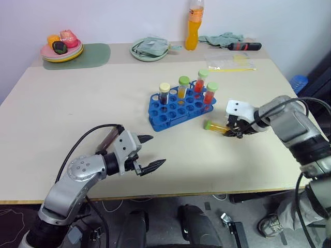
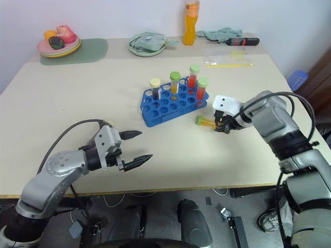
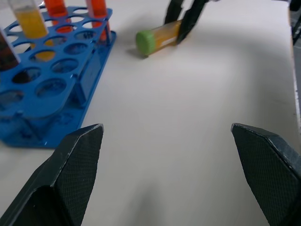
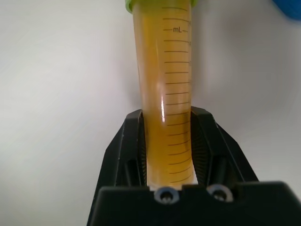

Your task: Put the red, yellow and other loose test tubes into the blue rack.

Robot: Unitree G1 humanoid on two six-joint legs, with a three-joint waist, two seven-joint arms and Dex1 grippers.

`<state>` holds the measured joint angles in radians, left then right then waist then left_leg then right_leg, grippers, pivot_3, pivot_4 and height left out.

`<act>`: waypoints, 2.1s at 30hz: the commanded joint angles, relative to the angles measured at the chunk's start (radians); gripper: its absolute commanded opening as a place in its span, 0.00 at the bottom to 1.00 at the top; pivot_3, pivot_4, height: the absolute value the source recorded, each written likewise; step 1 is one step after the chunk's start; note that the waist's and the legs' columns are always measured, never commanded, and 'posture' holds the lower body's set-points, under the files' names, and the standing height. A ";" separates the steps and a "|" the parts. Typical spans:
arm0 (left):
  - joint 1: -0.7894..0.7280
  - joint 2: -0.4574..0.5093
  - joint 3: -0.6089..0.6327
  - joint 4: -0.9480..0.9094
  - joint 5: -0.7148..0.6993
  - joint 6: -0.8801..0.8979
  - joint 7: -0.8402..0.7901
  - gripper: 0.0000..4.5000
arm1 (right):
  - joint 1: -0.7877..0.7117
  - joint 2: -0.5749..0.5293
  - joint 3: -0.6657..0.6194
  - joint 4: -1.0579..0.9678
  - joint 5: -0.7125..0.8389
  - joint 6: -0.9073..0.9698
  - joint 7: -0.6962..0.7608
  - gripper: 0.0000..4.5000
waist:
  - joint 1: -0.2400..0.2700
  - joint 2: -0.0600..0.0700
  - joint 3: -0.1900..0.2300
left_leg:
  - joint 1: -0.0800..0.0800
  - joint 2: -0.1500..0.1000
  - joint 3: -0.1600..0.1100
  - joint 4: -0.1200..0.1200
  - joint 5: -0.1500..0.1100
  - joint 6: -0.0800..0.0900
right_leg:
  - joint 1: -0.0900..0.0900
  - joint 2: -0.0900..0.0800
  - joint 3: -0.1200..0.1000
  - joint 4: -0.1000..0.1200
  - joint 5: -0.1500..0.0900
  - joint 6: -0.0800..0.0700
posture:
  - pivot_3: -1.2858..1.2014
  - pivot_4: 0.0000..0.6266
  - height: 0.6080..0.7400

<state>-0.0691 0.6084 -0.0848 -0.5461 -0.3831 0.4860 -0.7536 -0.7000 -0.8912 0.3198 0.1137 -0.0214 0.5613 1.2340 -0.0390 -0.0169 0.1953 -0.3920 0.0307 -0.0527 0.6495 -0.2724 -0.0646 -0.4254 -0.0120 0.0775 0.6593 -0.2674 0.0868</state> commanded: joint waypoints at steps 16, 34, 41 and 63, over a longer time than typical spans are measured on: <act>-0.056 0.020 0.060 -0.013 -0.048 0.020 -0.008 1.00 | 0.060 0.869 -0.424 0.189 0.230 -0.512 -0.818 0.18 | -0.025 0.000 0.000 | 0.002 0.000 -0.001 0.000 0.001 -0.002 | 0.000 0.001 0.000 0.005 0.000 -0.001 | 0.52 0.24 1.00; -0.030 0.020 0.066 -0.043 -0.053 0.030 0.017 1.00 | 0.001 0.849 -0.410 0.490 0.177 -0.753 -0.855 0.18 | -0.031 0.000 0.000 | 0.002 0.000 -0.001 0.000 0.001 -0.002 | 0.000 0.001 0.000 0.005 0.000 -0.001 | 0.52 0.24 1.00; -0.028 0.021 0.071 -0.047 -0.054 0.030 0.017 1.00 | 0.004 0.860 -0.403 0.569 0.154 -0.870 -0.882 0.18 | -0.031 0.000 0.000 | 0.002 0.000 -0.001 0.000 0.001 -0.002 | 0.000 0.001 0.000 0.006 0.000 -0.001 | 0.52 0.24 1.00; -0.028 0.025 0.083 -0.055 -0.056 0.040 0.029 1.00 | 0.006 0.895 -0.410 0.707 0.149 -1.052 -0.909 0.61 | -0.031 0.000 -0.001 | 0.003 0.000 -0.001 0.000 0.001 -0.002 | 0.001 0.001 0.000 0.006 0.000 -0.001 | 0.52 0.24 1.00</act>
<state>-0.0907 0.6276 -0.0218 -0.5641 -0.4260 0.5237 -0.7313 -0.6881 -0.0044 -0.0846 0.8339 0.1129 -0.4754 0.3206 -0.0701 -0.0170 0.1947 -0.3891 0.0309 -0.0542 0.6495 -0.2713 -0.0665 -0.4248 -0.0111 0.0775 0.6650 -0.2671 0.0861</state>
